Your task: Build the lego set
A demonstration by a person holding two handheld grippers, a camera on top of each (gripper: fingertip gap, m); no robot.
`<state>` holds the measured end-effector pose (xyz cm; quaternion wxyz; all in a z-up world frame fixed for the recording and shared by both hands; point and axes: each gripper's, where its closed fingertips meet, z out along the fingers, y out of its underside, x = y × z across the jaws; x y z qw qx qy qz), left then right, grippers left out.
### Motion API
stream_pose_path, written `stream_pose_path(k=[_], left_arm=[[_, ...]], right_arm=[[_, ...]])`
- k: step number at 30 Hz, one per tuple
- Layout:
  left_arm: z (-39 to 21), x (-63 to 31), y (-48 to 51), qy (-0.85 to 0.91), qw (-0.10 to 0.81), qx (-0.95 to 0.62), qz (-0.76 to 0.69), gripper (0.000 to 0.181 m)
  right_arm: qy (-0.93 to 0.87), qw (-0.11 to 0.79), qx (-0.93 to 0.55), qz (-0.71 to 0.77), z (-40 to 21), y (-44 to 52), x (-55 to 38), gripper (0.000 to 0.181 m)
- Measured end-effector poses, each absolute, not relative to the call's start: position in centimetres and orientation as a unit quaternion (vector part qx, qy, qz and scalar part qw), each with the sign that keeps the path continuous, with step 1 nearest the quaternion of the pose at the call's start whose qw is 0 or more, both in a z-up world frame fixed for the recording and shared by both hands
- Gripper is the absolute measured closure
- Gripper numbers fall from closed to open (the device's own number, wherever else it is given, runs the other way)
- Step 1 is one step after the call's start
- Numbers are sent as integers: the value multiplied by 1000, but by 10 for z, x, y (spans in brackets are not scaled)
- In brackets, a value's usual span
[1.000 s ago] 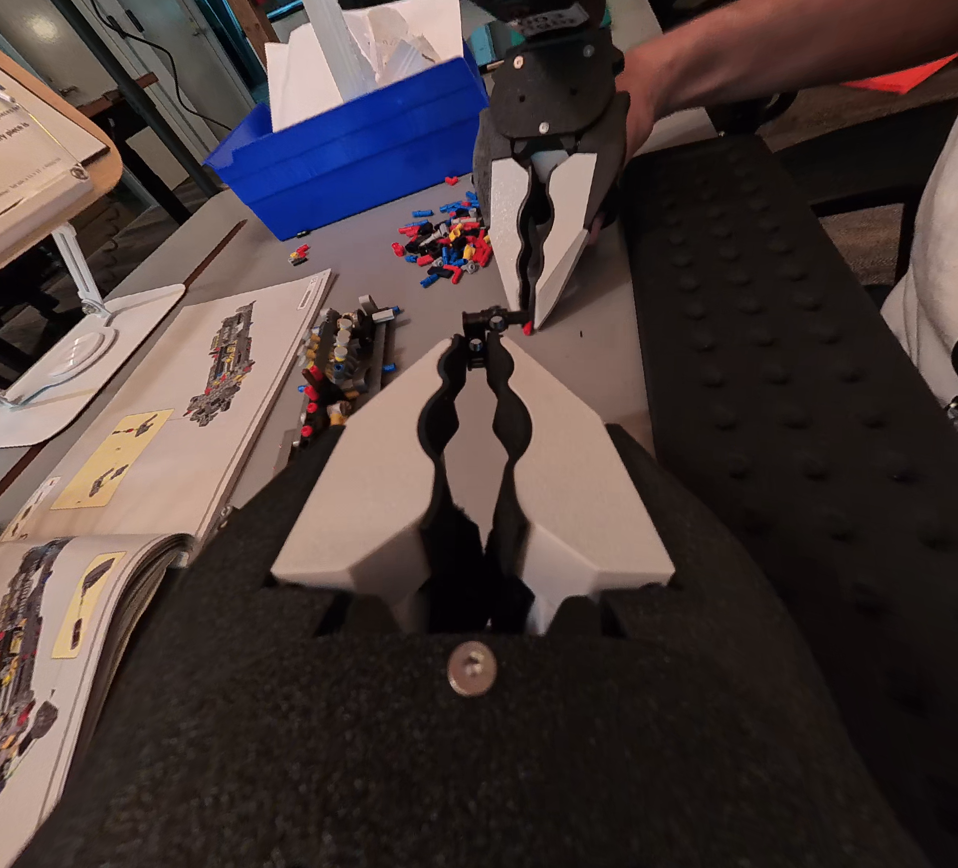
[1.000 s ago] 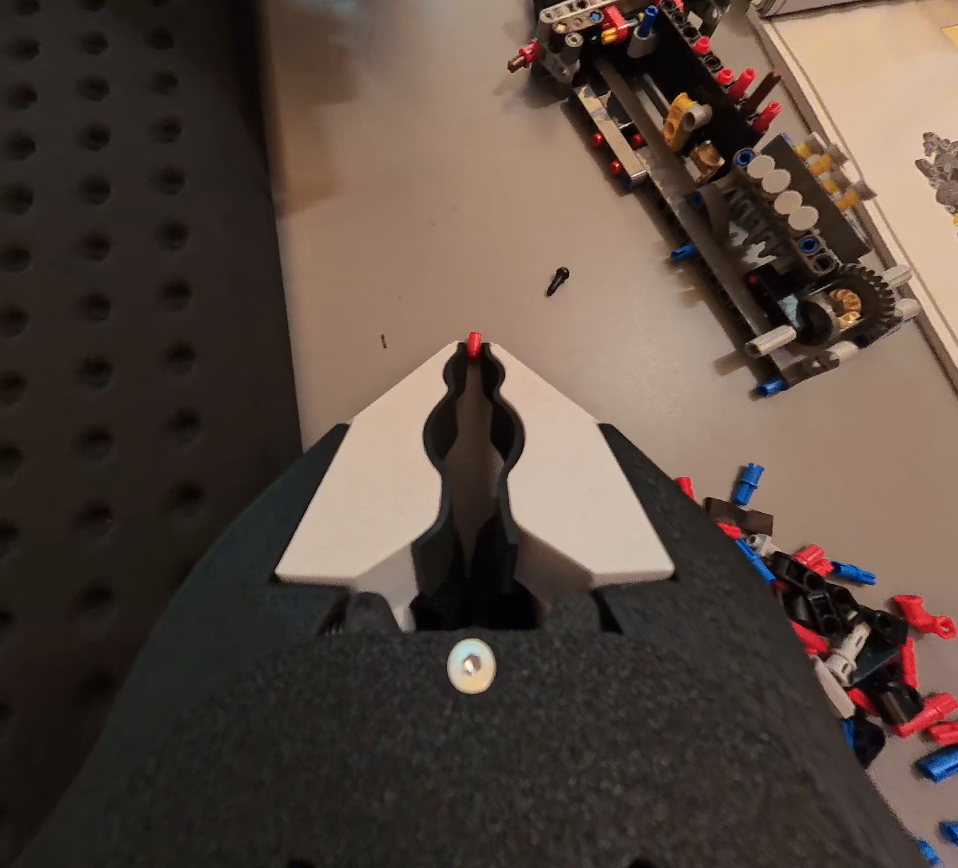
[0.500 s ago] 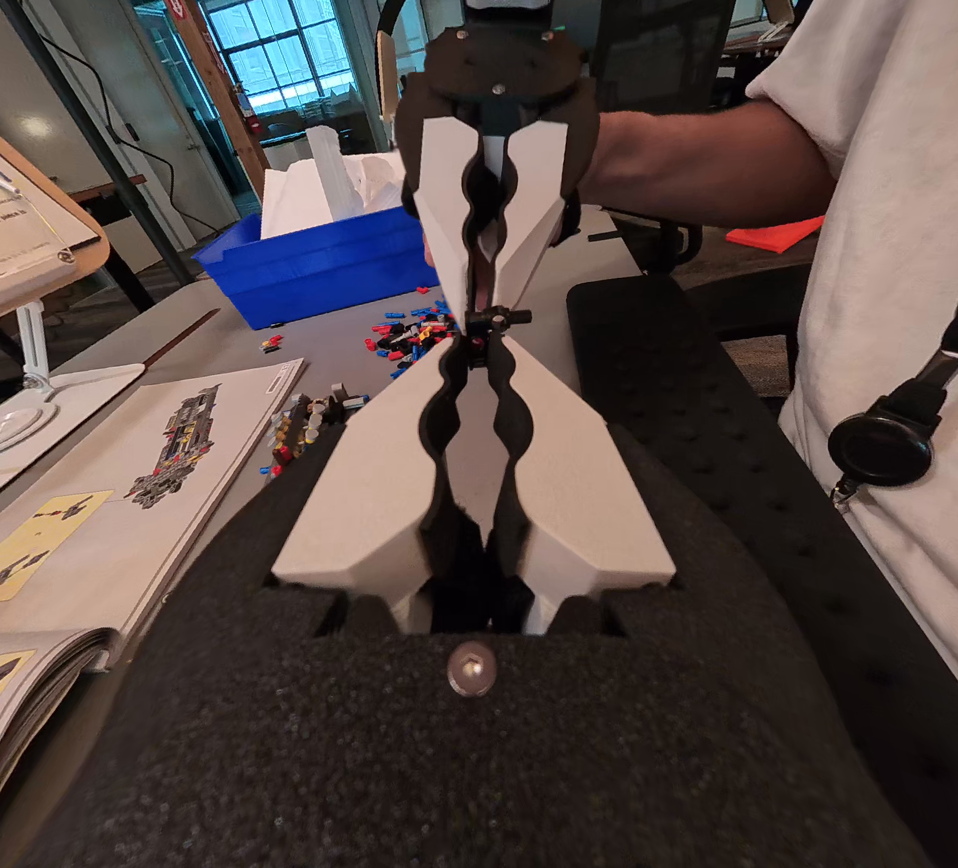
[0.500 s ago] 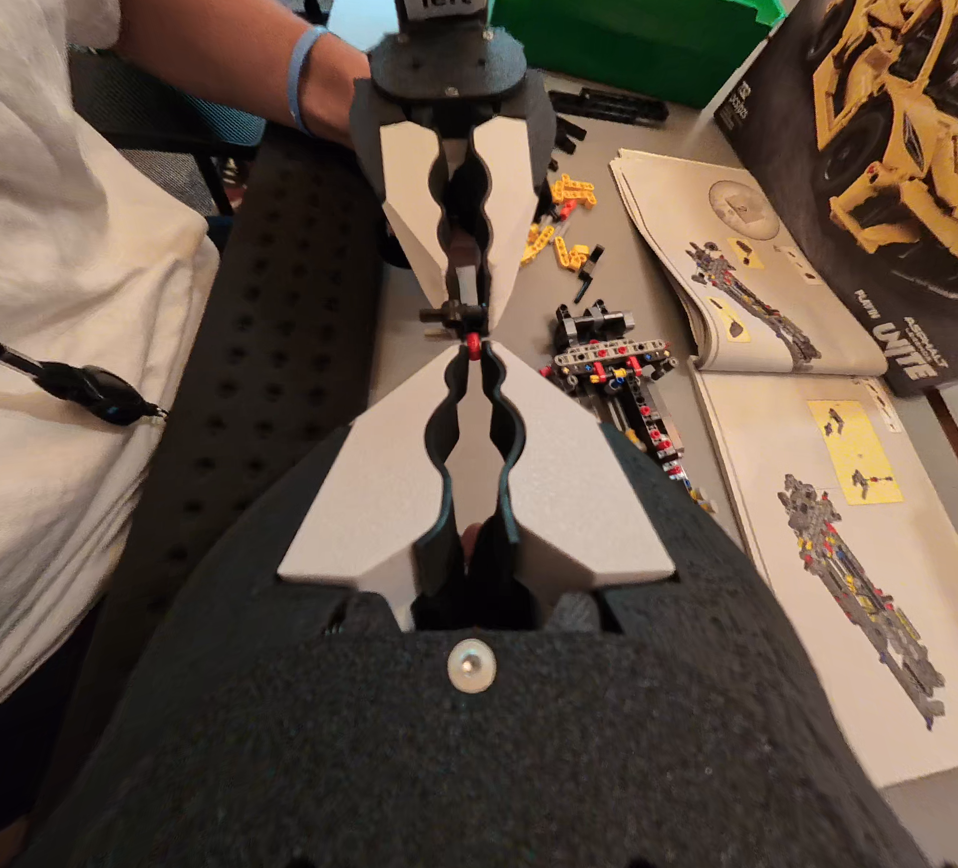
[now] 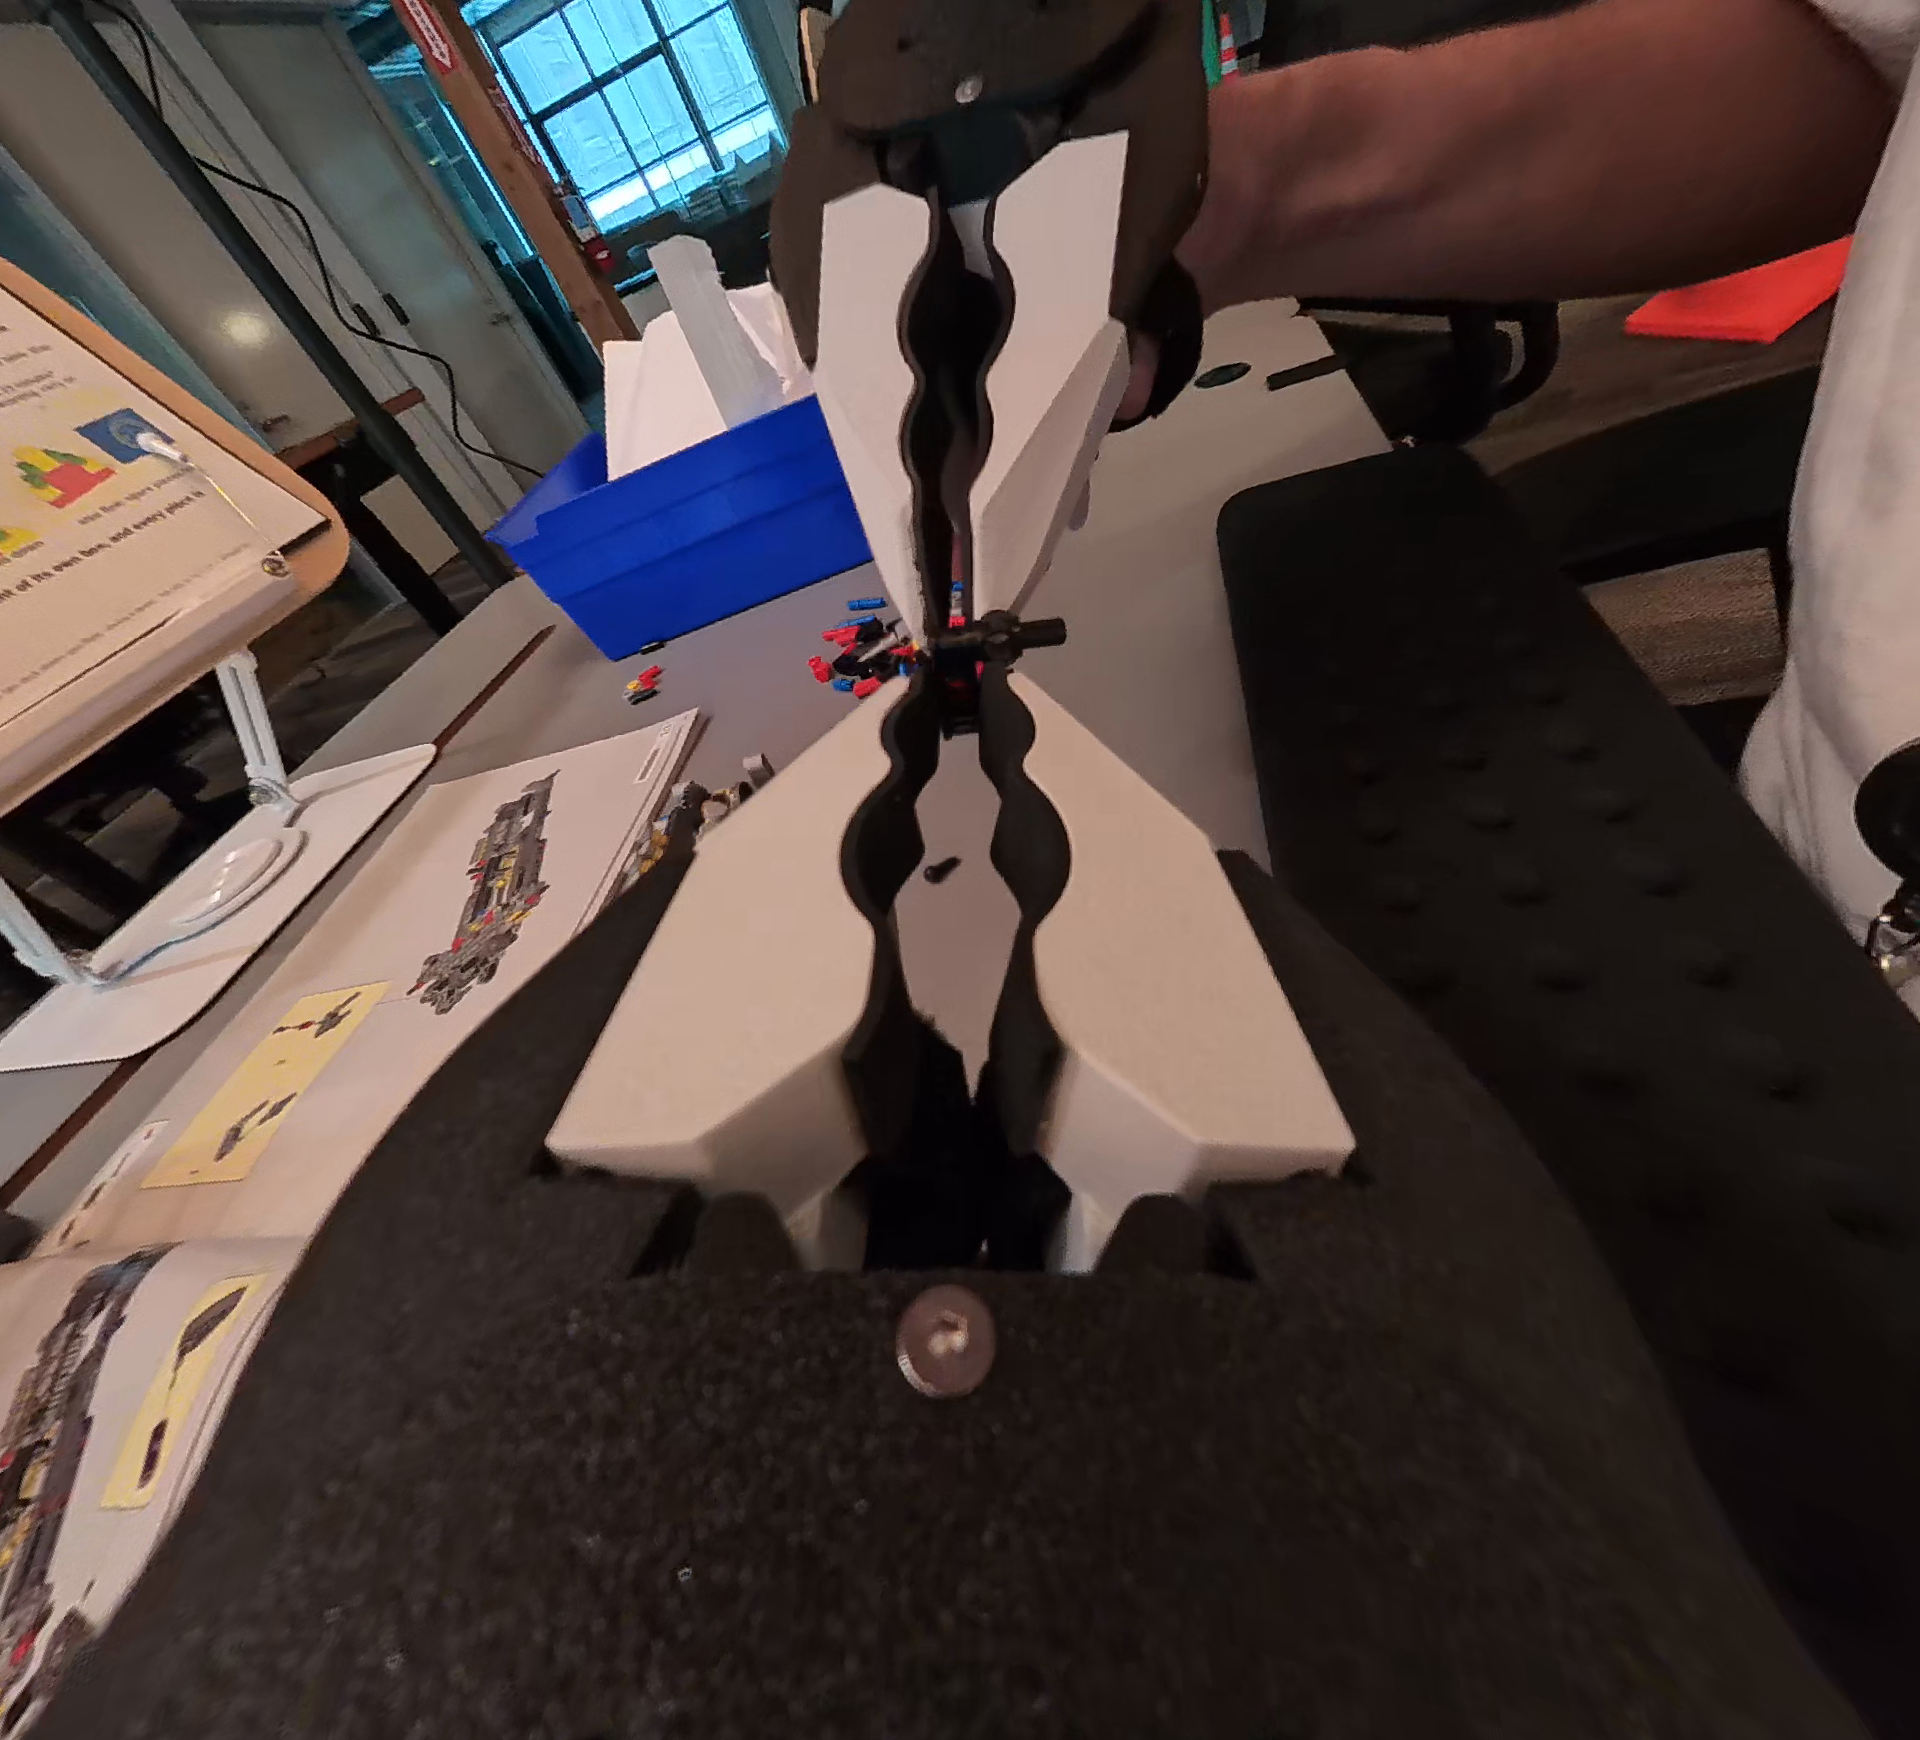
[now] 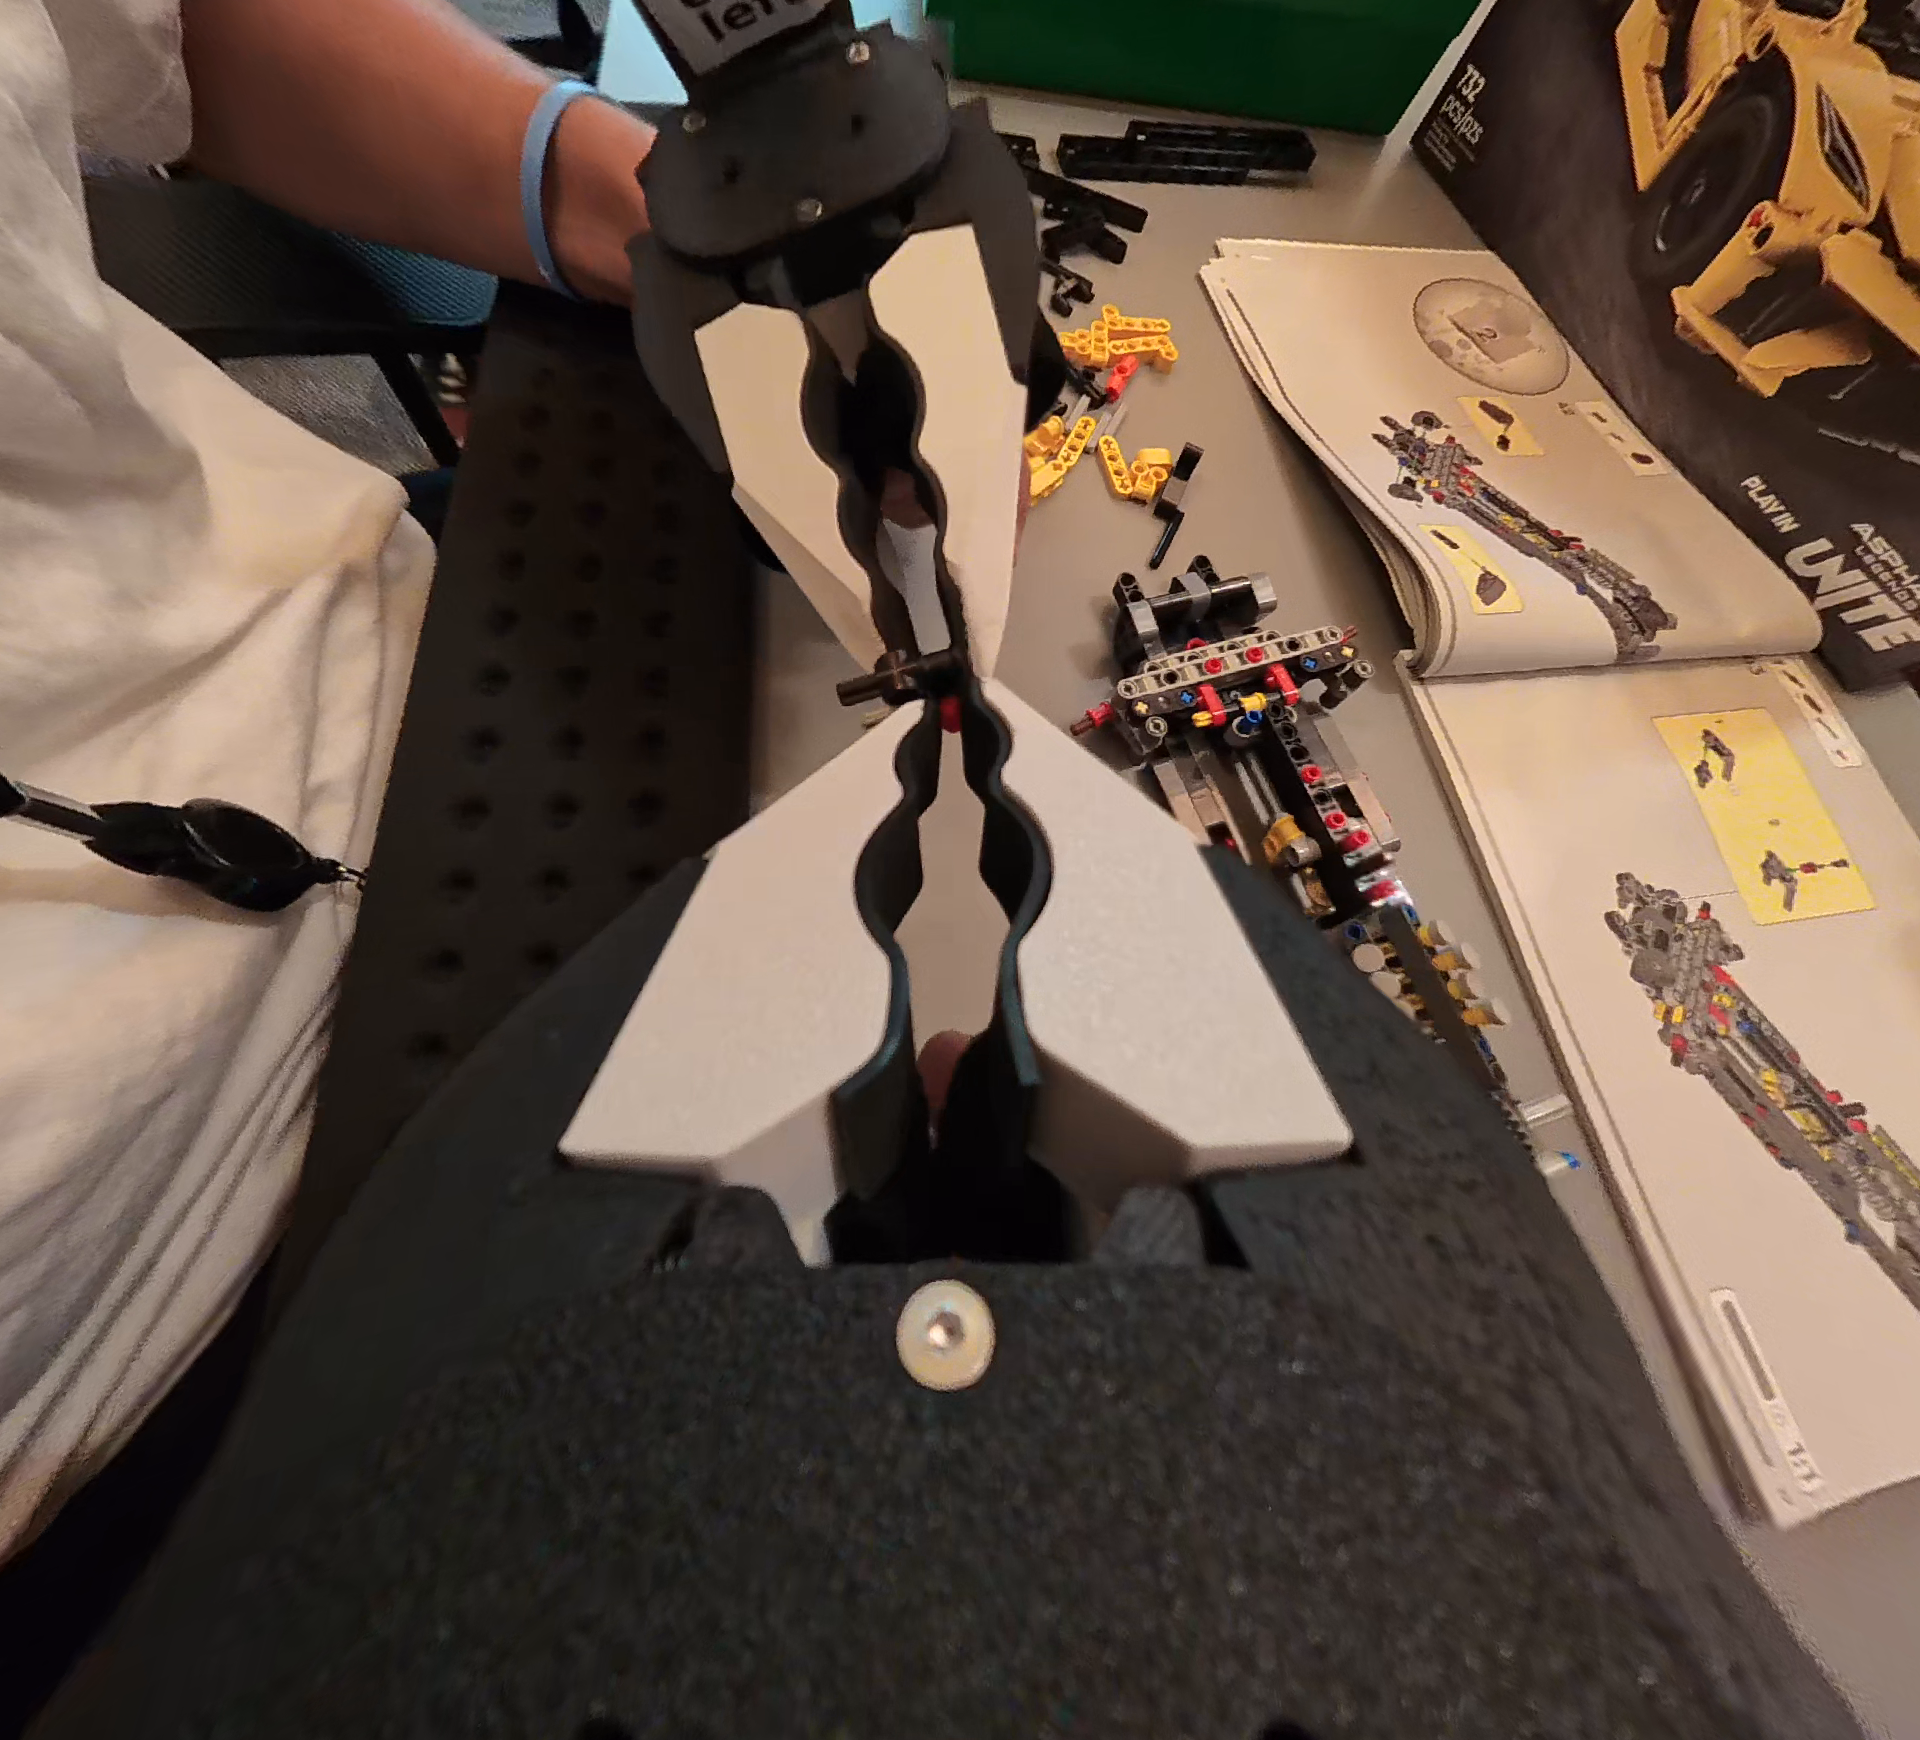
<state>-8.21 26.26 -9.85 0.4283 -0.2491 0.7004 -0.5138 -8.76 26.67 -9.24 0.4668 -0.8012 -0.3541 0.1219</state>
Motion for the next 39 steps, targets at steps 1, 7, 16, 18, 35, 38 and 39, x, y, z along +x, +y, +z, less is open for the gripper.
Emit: stream_pose_path(k=[1, 7, 16, 18, 35, 38, 39], left_arm=[[-97, -83, 262, 697, 425, -250, -522, 175], [-57, -92, 256, 601, 345, -267, -669, 175], [-26, -94, 263, 509, 298, -283, -756, 175], [-26, -94, 264, 504, 297, -285, -759, 175], [-71, -88, 261, 608, 229, -335, -683, 175], [-75, -87, 263, 611, 226, -343, -676, 175], [-75, -87, 263, 610, 225, -344, -677, 175]], right_arm=[[-347, 471, -799, 137, -91, 266, -88, 178], [-253, 576, -710, 315, -51, 263, -95, 178], [-174, 684, -631, 323, -21, 270, -95, 178], [-174, 682, -634, 320, -23, 272, -97, 178], [-325, 541, -763, 140, -68, 269, -89, 178], [-333, 529, -772, 116, -73, 270, -87, 178], [-335, 529, -772, 110, -73, 270, -87, 178]])
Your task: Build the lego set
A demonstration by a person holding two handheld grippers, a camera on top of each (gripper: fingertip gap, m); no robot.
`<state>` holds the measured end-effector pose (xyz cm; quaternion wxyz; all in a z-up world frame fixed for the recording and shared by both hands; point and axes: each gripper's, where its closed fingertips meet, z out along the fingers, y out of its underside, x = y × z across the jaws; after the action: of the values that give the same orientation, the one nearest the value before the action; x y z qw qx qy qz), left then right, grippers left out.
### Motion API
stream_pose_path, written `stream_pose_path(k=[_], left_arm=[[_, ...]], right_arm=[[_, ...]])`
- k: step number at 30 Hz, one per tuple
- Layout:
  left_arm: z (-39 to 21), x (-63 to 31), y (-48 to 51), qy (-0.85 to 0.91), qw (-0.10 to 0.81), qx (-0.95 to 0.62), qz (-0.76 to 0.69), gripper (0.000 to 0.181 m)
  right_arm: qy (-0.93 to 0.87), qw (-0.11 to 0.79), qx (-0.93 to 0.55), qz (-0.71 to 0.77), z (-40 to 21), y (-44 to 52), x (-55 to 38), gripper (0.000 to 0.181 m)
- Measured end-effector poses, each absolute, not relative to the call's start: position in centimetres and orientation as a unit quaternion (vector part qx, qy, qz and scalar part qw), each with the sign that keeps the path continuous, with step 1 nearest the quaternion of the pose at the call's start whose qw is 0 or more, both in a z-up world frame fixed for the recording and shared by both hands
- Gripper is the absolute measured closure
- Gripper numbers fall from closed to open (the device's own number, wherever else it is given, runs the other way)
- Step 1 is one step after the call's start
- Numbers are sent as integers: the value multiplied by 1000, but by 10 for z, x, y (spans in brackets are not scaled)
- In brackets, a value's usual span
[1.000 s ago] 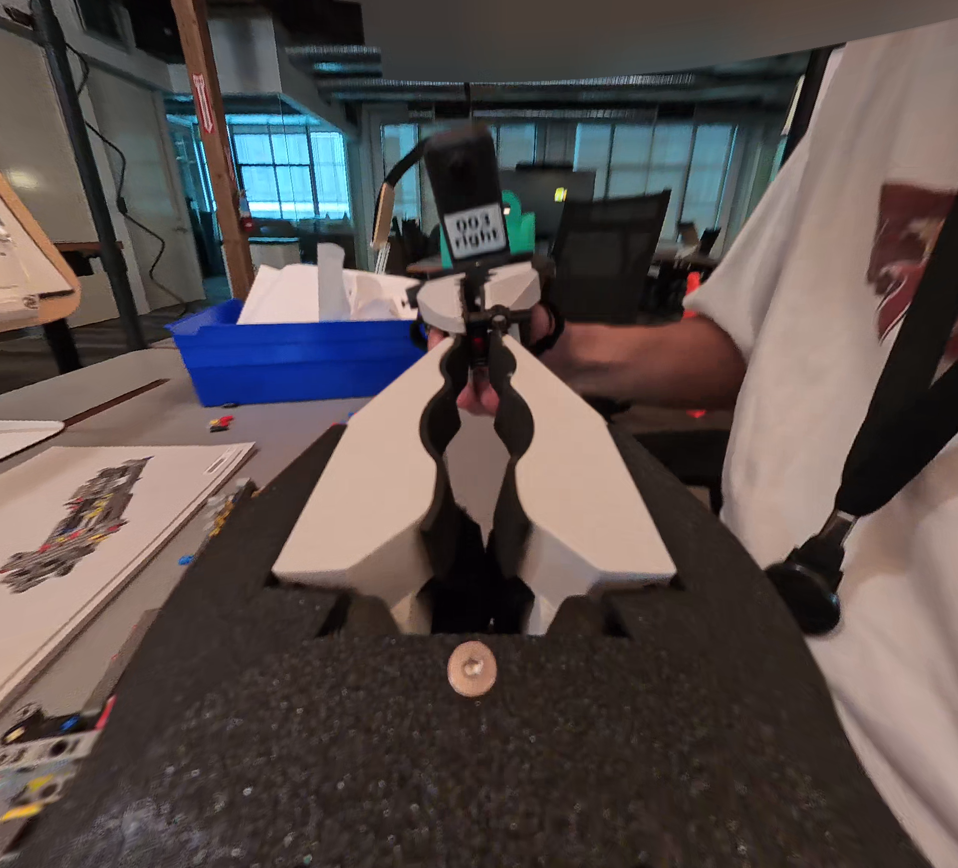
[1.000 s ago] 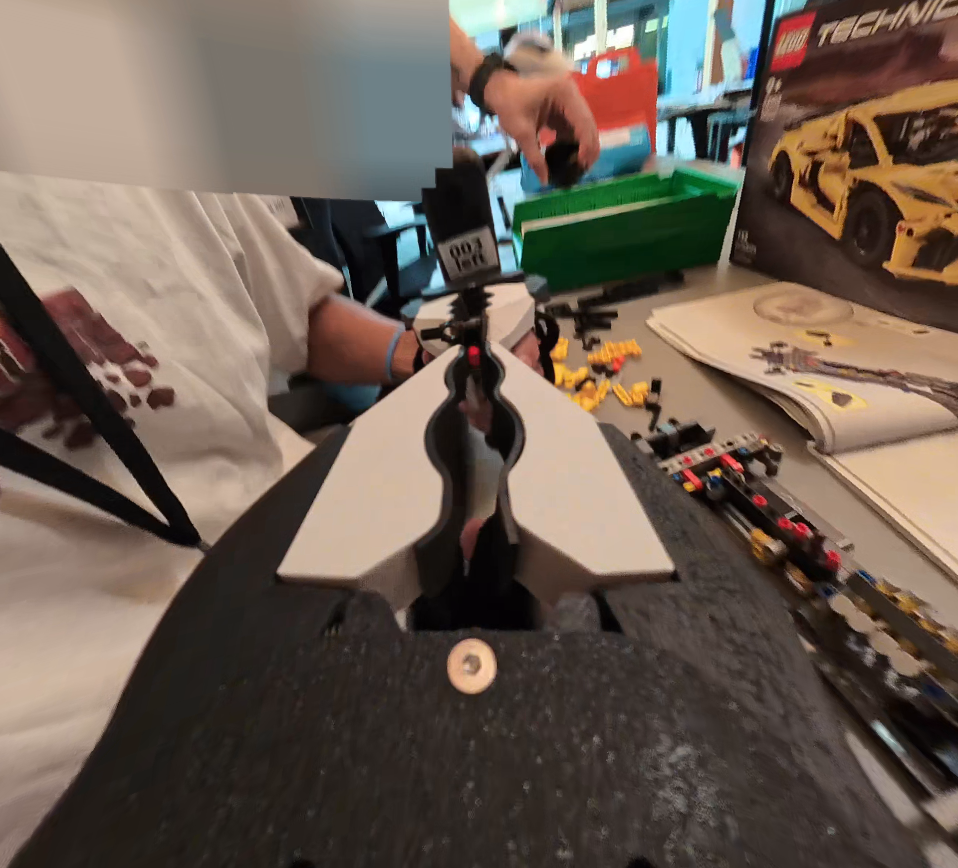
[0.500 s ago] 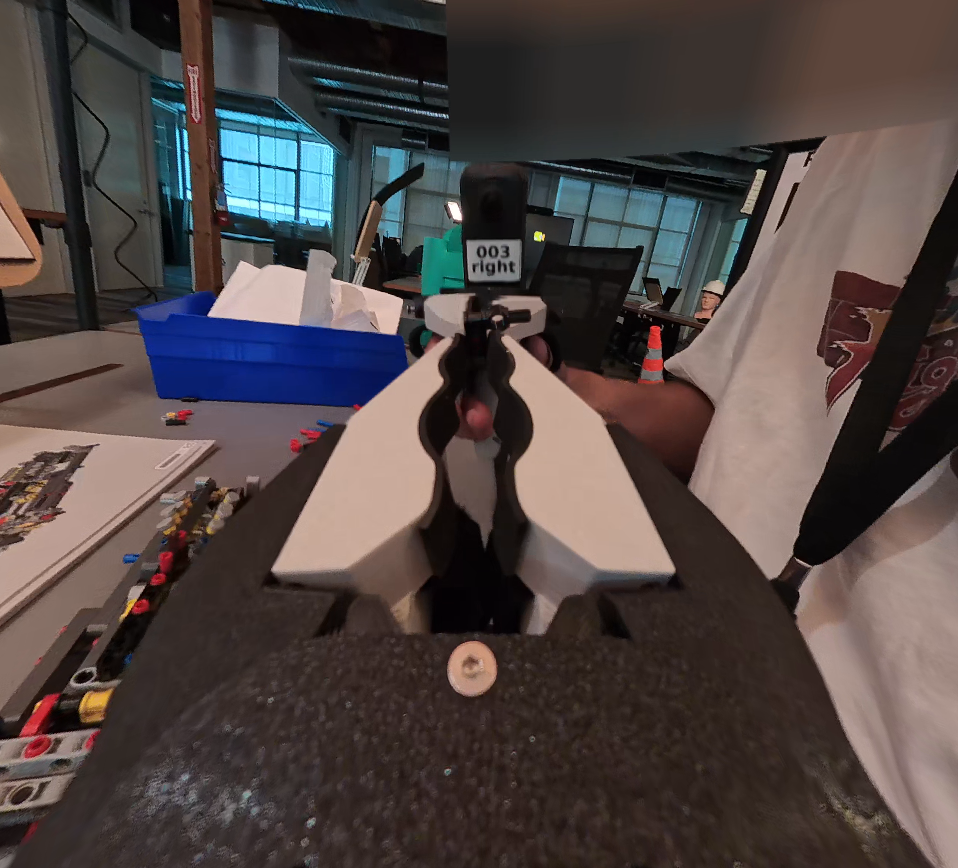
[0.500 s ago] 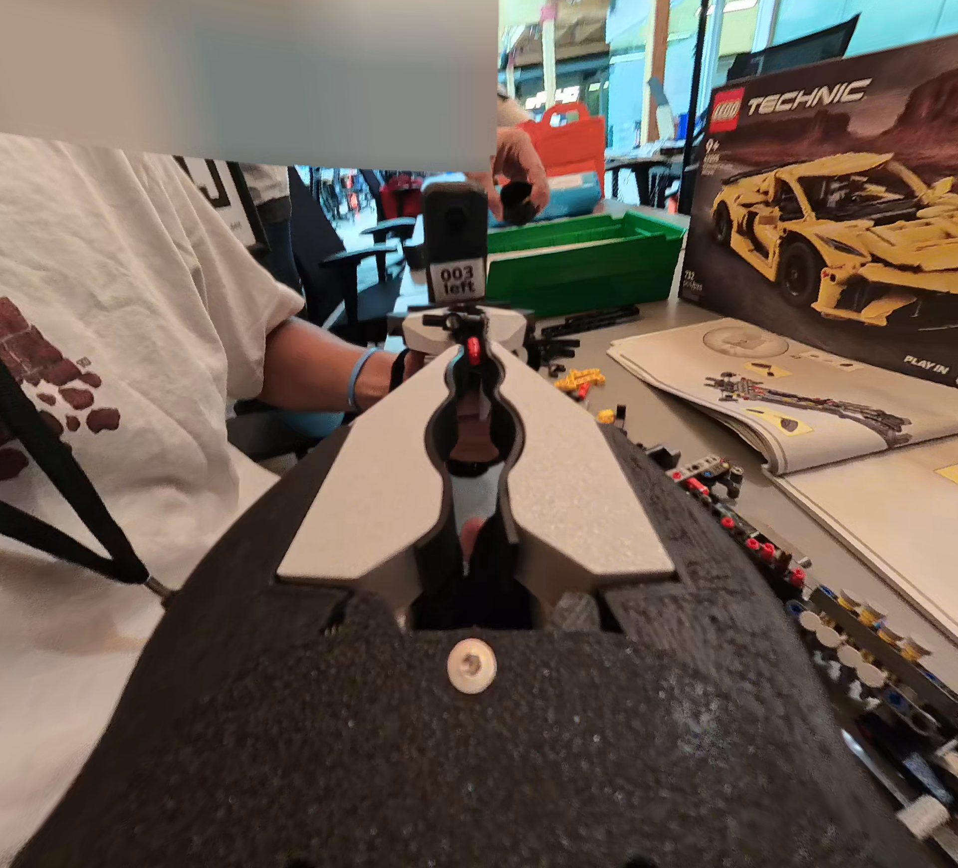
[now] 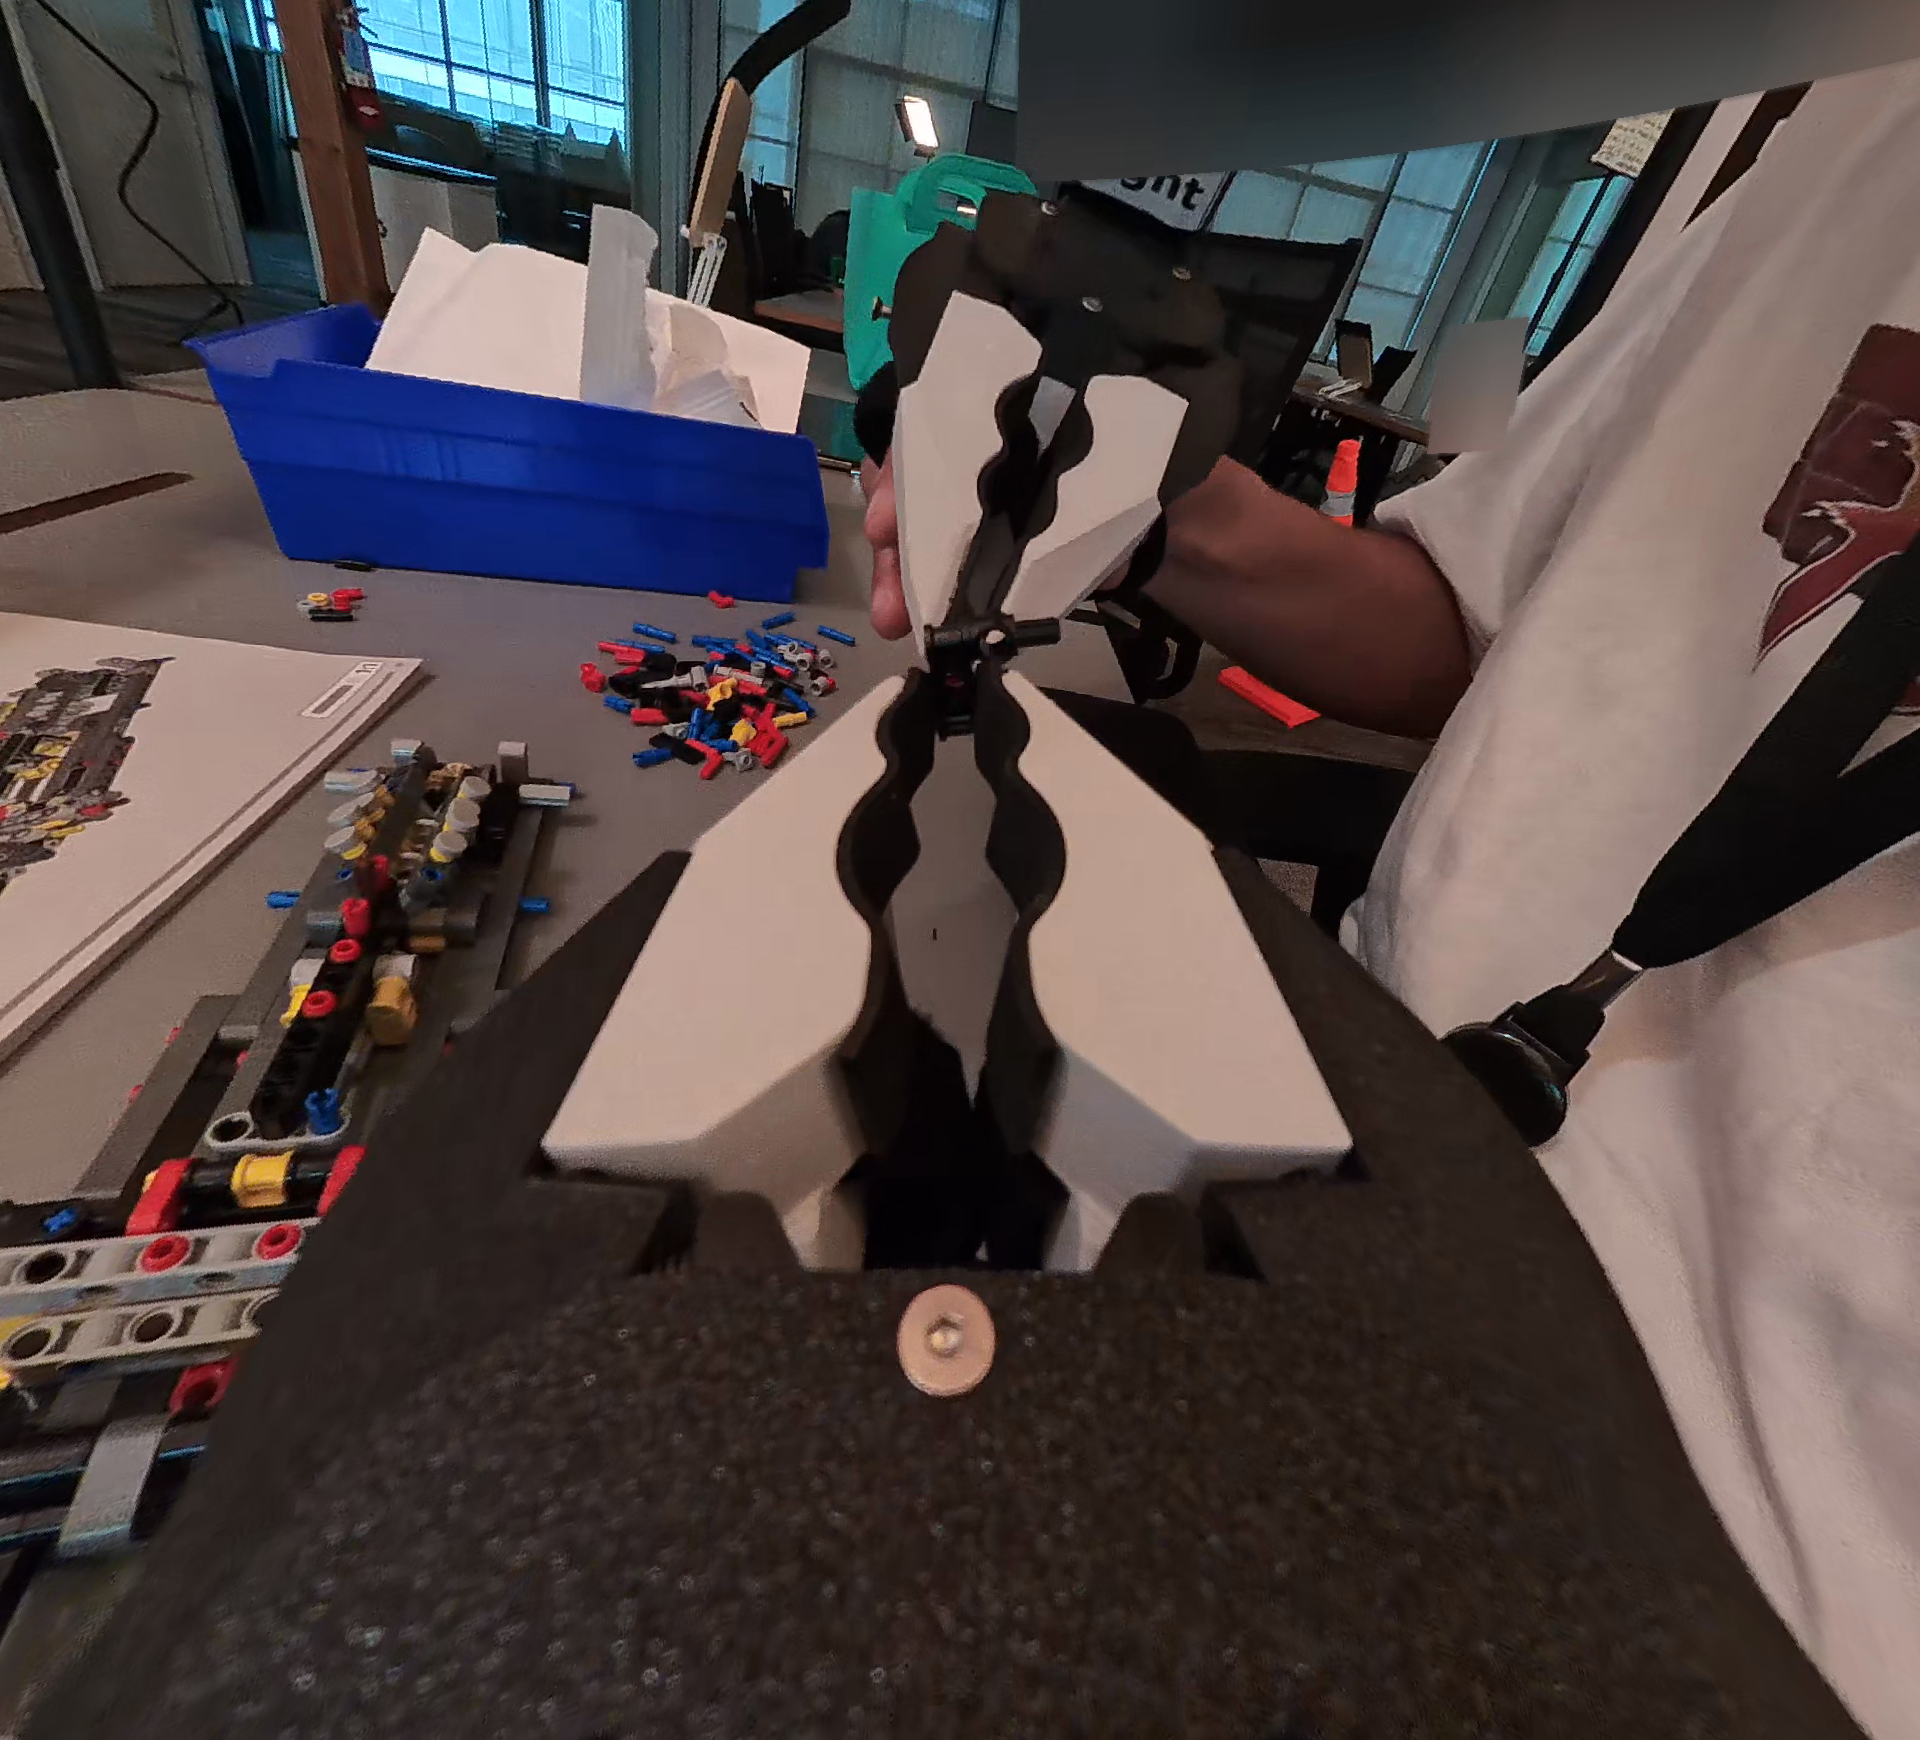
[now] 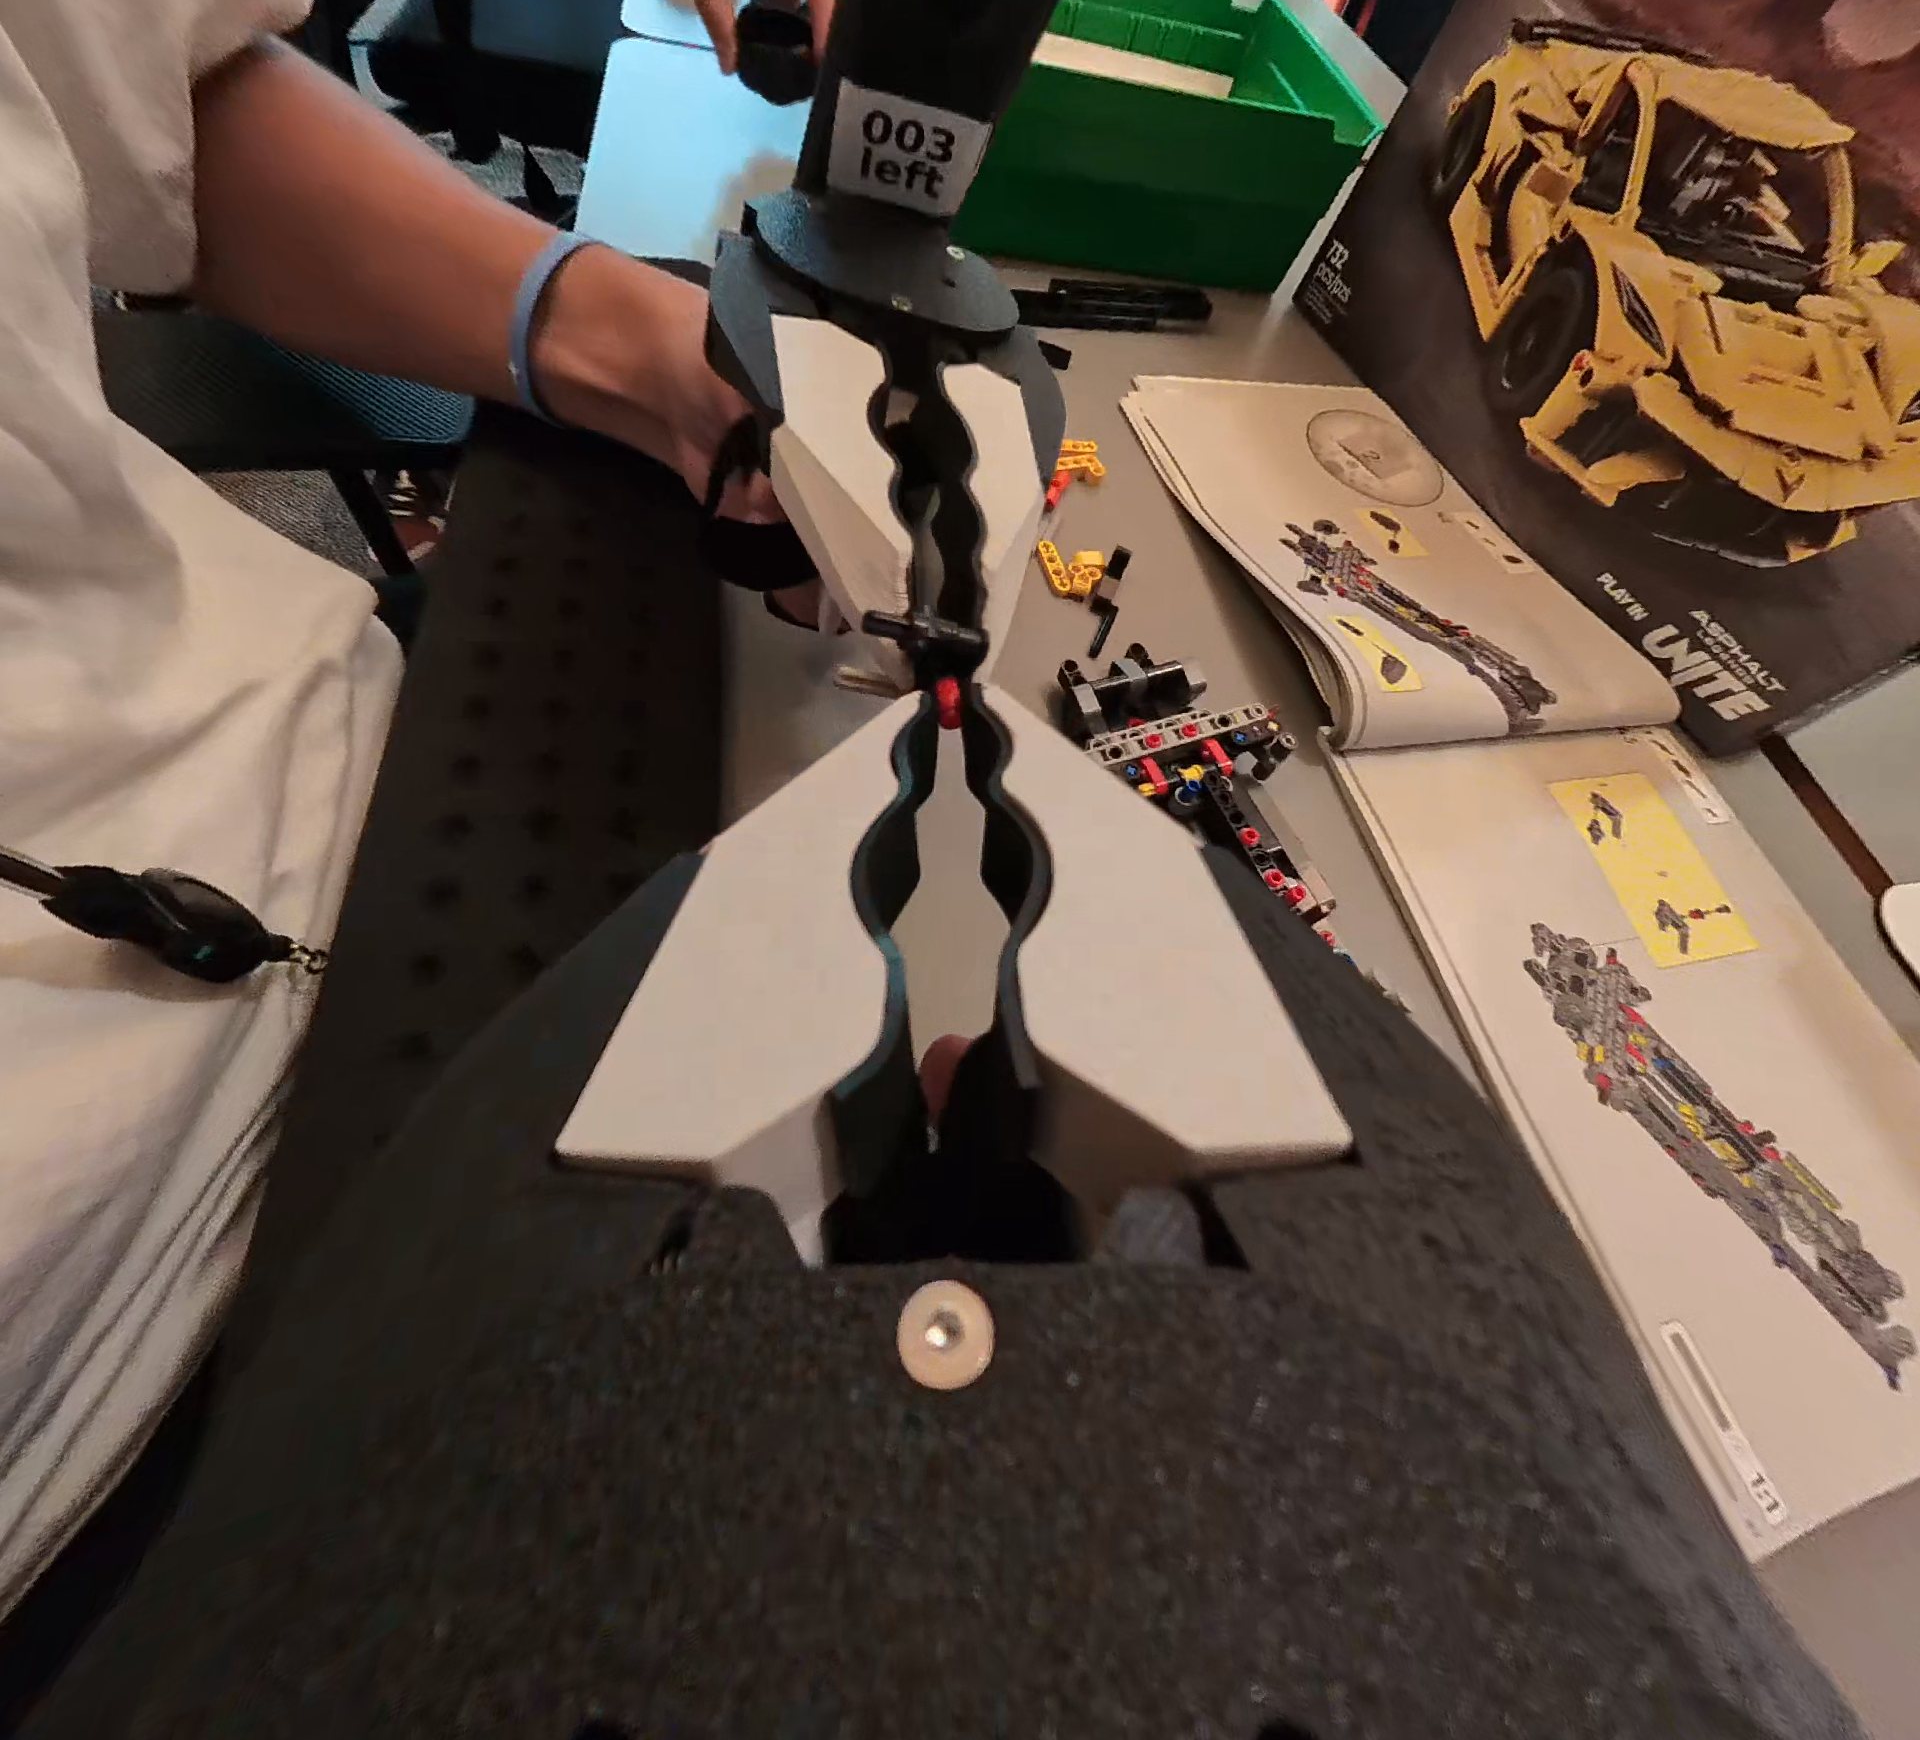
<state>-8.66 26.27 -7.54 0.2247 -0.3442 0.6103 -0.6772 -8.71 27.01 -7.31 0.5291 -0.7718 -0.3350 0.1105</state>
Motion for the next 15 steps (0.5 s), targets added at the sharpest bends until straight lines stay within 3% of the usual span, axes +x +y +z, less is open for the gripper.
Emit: stream_pose_path(k=[15], left_arm=[[-80, -84, 261, 593, 181, -362, -696, 175]], right_arm=[[-324, 546, -765, 106, -79, 270, -85, 178]])
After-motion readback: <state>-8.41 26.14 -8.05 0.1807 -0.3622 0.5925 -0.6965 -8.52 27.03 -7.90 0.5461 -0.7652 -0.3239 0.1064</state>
